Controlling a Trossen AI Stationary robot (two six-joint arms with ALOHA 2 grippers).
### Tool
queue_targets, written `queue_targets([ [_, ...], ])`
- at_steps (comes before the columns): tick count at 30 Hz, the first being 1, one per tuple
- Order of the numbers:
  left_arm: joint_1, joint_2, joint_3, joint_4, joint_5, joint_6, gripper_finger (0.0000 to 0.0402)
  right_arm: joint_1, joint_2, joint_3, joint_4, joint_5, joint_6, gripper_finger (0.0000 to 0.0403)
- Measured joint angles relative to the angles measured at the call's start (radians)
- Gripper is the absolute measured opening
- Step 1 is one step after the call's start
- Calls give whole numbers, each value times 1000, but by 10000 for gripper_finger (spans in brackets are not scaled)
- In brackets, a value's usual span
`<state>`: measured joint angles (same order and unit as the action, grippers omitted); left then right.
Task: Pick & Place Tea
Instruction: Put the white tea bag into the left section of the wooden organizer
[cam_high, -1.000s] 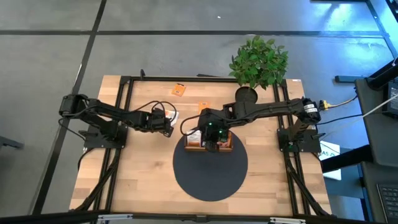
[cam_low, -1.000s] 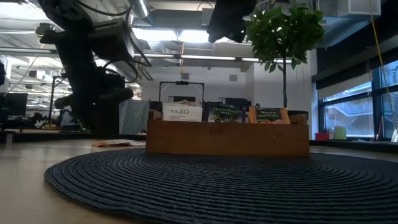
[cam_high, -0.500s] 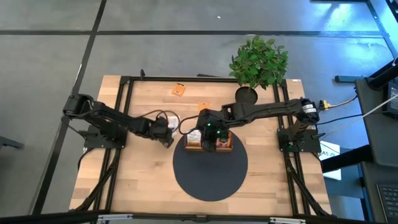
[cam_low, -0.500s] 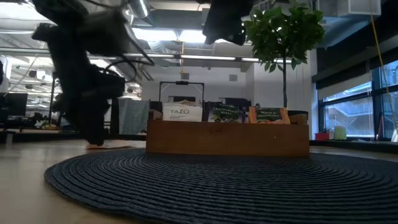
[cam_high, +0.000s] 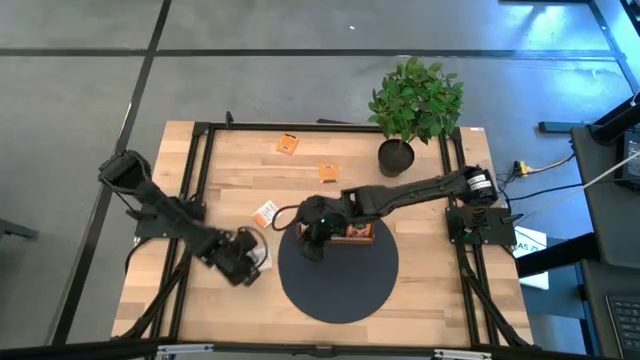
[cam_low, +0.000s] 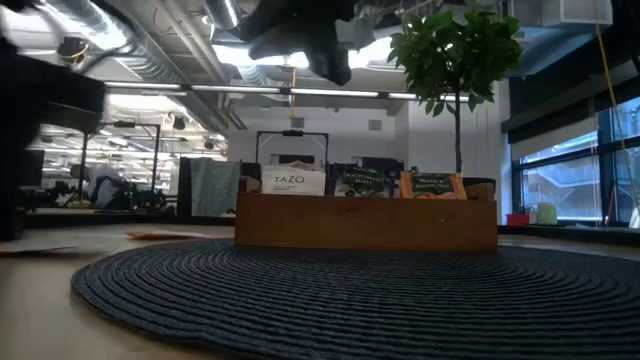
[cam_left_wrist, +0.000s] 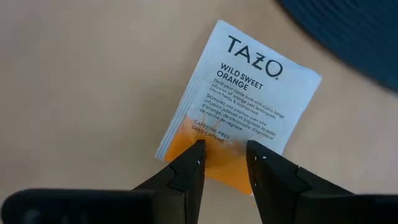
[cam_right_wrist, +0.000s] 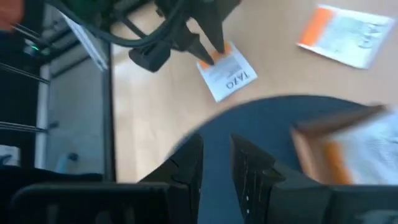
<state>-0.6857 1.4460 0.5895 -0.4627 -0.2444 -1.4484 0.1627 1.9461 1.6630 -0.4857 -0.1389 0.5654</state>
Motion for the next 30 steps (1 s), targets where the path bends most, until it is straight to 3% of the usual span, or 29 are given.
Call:
queue_targets([
  [5, -161, 3, -5, 117, -63, -60, 116, 42, 70, 0, 173, -46, 85, 101],
  [11, -270, 19, -7, 205, -173, -69, 116, 98, 187, 0, 417, 10, 313, 156],
  [17, -291, 104, 0, 279, -228, -67, 116, 129, 298, 0, 567, -47, 420, 179],
  [23, -274, 204, 2, 466, -280, -1, 116, 137, 367, -1, 564, -49, 601, 180],
  [30, -243, 262, 4, 573, -313, 34, 115, 140, 377, -1, 552, -64, 613, 181],
])
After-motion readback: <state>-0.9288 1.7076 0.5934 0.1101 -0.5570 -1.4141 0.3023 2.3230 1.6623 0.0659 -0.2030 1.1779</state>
